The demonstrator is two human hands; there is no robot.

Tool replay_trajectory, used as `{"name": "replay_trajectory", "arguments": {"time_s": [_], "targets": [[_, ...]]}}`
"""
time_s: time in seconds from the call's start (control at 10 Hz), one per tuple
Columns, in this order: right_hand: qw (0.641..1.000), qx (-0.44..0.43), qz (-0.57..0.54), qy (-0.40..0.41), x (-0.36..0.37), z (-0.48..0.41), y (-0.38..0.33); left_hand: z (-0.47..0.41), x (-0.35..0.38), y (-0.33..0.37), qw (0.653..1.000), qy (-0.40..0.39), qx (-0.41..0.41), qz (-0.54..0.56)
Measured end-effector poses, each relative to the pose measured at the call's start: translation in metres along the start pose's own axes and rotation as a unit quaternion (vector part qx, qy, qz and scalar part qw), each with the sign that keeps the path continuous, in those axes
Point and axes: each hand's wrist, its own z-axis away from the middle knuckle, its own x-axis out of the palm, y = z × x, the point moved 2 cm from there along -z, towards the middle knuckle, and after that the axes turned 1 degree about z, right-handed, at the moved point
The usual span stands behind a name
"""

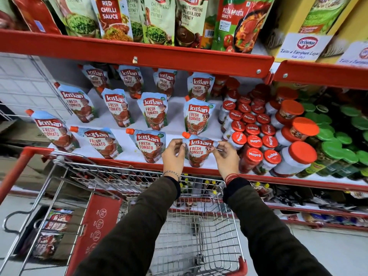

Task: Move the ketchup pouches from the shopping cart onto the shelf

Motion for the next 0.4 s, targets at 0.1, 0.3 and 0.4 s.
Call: {"name": "replay_trajectory", "arguments": {"time_s": [0.1, 0.3, 0.4], "targets": [[1.0, 0.001, -0.004, -0.007, -0.001, 0.003, -0.002, 0.003, -0.003, 0.002, 1.0, -0.003, 0.018, -0.006], [0.997, -0.072, 0.021, 0.008, -0.026, 0.026, -0.032, 0.023, -0.018, 0.032, 0.994, 0.022, 0.106, 0.024], [0.985, -0.15, -0.012, 0.089, -0.054, 0.041, -0.067, 0.036, -0.026, 0.065, 0.977, 0.039, 0.209, 0.005]]}}
